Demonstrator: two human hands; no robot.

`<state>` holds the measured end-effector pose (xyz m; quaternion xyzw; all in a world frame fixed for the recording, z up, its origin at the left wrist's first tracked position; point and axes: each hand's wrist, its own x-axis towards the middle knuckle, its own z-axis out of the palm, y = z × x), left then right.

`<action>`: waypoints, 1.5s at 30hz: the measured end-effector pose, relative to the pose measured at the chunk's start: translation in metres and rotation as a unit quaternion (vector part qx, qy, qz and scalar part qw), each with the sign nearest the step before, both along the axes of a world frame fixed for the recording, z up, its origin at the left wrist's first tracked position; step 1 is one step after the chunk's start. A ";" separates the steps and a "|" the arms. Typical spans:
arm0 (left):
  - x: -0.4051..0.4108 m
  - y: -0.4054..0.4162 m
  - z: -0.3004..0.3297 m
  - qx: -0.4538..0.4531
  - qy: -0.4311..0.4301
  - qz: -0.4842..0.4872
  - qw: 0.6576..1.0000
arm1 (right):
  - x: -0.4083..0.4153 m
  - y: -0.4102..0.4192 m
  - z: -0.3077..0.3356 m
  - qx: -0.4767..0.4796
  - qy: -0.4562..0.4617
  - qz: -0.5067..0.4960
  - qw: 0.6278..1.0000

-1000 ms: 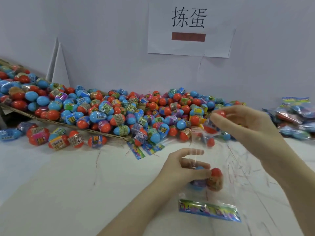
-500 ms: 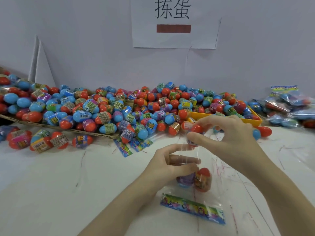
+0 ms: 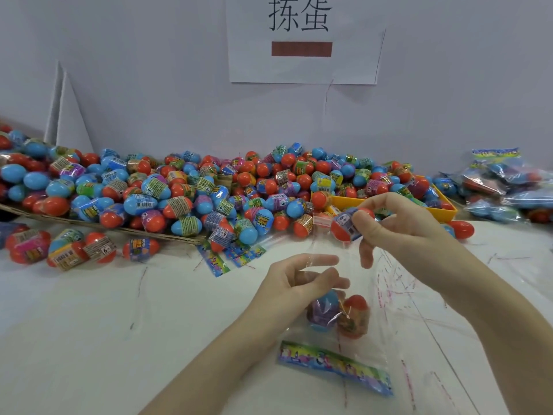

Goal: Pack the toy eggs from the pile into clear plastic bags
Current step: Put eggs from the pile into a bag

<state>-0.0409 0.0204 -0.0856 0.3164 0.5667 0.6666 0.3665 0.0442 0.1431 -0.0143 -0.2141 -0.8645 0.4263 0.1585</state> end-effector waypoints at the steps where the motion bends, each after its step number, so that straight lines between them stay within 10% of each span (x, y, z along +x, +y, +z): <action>1: 0.000 0.000 0.000 0.002 -0.004 0.001 1.000 | 0.000 0.000 -0.001 0.012 -0.001 -0.008 1.000; 15: 0.001 -0.001 0.001 0.026 0.003 0.002 1.000 | 0.009 -0.005 0.010 0.232 -0.105 -0.038 0.966; 34: 0.001 0.002 -0.005 0.015 0.059 0.043 0.997 | 0.000 -0.013 -0.006 0.156 -0.046 0.065 0.985; 39: -0.004 0.006 -0.009 0.013 0.009 0.086 0.996 | -0.028 0.013 -0.009 0.015 0.187 -0.066 0.980; 45: -0.007 0.006 -0.010 0.033 0.018 0.108 0.993 | -0.099 0.042 -0.029 0.144 -0.069 0.002 0.987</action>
